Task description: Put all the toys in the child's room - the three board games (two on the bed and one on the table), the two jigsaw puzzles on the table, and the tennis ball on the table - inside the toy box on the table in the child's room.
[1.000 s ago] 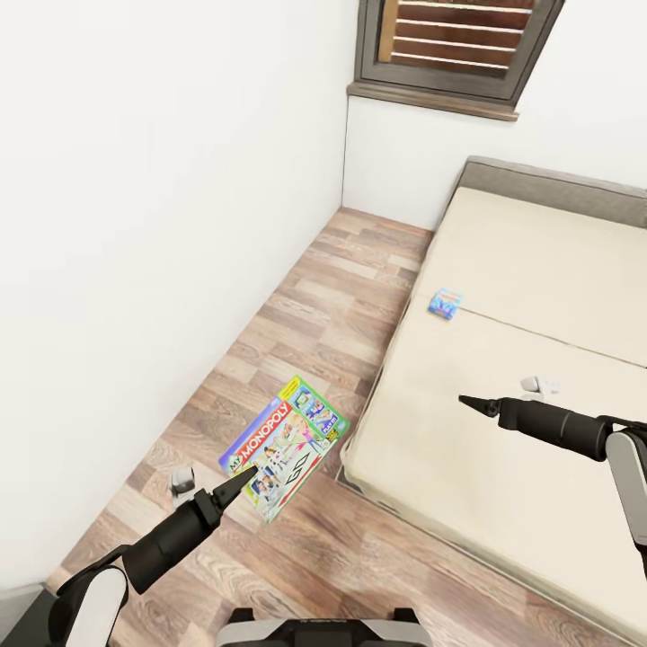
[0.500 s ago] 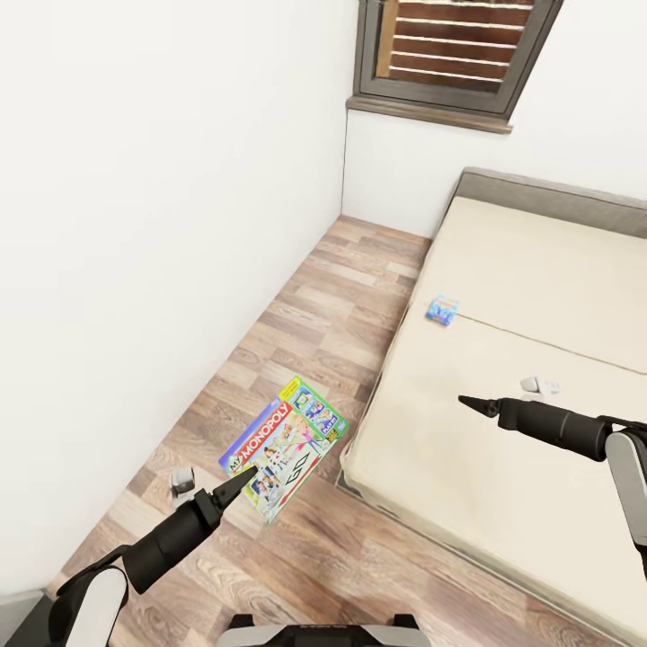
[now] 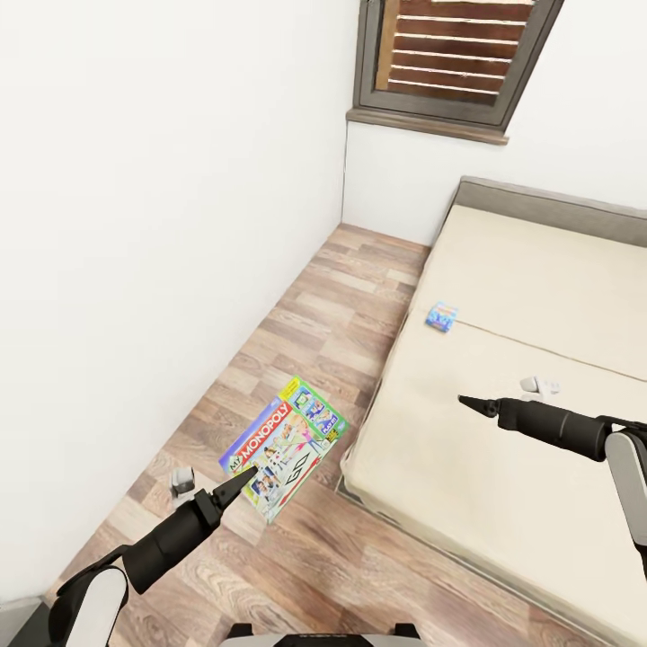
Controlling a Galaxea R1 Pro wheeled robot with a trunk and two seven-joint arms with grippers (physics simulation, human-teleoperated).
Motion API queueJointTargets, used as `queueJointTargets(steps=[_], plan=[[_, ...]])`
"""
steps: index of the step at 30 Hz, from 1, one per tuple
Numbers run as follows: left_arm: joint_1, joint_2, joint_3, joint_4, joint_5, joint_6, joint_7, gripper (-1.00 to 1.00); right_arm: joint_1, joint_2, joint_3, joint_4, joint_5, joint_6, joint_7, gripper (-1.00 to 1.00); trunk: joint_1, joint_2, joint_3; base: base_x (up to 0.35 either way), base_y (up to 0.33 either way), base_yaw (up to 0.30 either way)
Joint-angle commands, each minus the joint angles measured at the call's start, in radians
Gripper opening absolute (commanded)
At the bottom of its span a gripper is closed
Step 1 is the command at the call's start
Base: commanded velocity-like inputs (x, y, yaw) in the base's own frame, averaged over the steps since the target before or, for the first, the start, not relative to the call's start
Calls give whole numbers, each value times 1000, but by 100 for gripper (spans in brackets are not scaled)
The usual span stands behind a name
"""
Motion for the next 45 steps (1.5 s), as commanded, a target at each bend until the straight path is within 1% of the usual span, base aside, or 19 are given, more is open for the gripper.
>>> queueJointTargets(steps=[1, 15, 45], plan=[[-1, -1, 2, 0, -1, 5, -3, -100, -1, 0, -1, 0, 5, 5, 8, 100, 1, -2, 0, 0, 0, 96], [-1, -1, 3, 0, -1, 5, -3, -100, -1, 0, -1, 0, 5, 5, 7, 100, 1, -2, 18, 0, 0, 184], [-1, 0, 3, 0, -2, 5, -3, -100, -1, 1, -1, 0, 5, 5, 6, 100, 1, -2, 46, 0, 0, 250]])
